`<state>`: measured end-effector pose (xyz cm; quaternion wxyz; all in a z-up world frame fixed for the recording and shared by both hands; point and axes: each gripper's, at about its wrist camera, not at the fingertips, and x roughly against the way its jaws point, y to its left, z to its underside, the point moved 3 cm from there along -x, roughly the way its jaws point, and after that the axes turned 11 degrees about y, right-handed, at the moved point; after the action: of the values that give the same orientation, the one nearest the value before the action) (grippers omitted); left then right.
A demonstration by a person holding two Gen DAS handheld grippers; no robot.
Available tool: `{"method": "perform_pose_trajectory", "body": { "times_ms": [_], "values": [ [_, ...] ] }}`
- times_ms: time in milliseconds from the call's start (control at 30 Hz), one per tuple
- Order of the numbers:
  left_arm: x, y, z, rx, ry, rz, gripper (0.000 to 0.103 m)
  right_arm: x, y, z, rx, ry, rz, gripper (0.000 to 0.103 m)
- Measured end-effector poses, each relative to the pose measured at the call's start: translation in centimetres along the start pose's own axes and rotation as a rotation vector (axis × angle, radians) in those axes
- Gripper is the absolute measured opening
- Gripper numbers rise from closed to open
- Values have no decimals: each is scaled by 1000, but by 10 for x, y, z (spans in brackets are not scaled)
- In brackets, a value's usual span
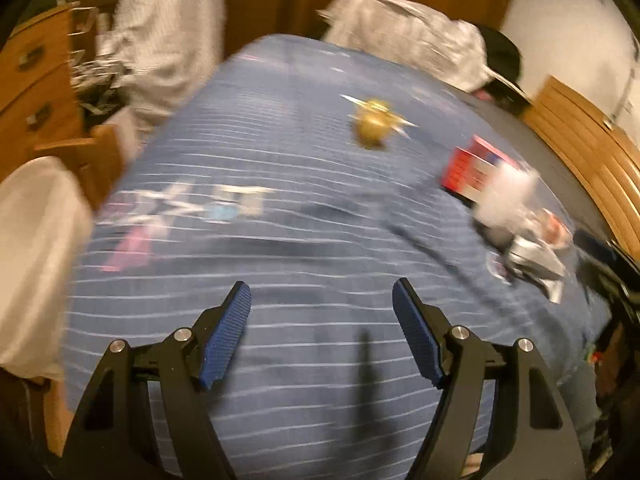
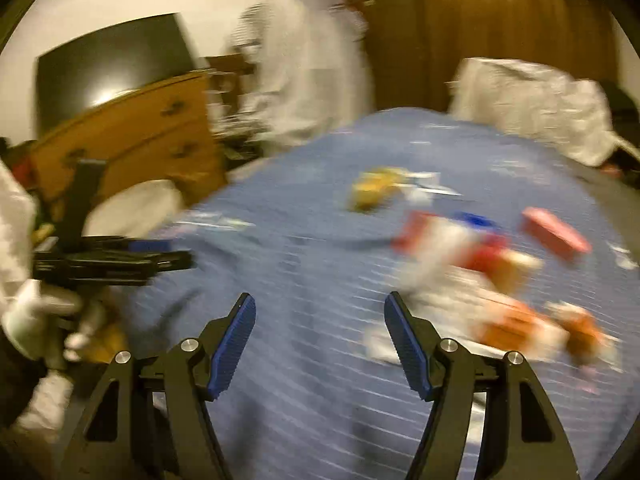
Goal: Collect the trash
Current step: 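Open both tools over the bucket and return to the bed, then grasp the white foil packet with the left tool while the right tool grasps the orange wrapper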
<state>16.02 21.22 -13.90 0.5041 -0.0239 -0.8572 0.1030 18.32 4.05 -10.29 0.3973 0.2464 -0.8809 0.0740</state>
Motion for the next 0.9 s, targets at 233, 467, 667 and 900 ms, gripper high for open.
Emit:
{"method": "perform_pose_trajectory", "body": {
  "times_ms": [233,467,667,900],
  "values": [
    [-21,-53,8,-55,55,55,70,-36,-109,44,-252,69,-14,68],
    [-18,-34,14,18,77,35,70,-76,-12,32,-164,112,-262,70],
    [-9,-5,19,74,75,0,74,-51,31,11,-105,44,-399,70],
    [-20,-40,-5,-7,79,51,78,15,-37,28,-1,-37,-203,71]
  ]
}}
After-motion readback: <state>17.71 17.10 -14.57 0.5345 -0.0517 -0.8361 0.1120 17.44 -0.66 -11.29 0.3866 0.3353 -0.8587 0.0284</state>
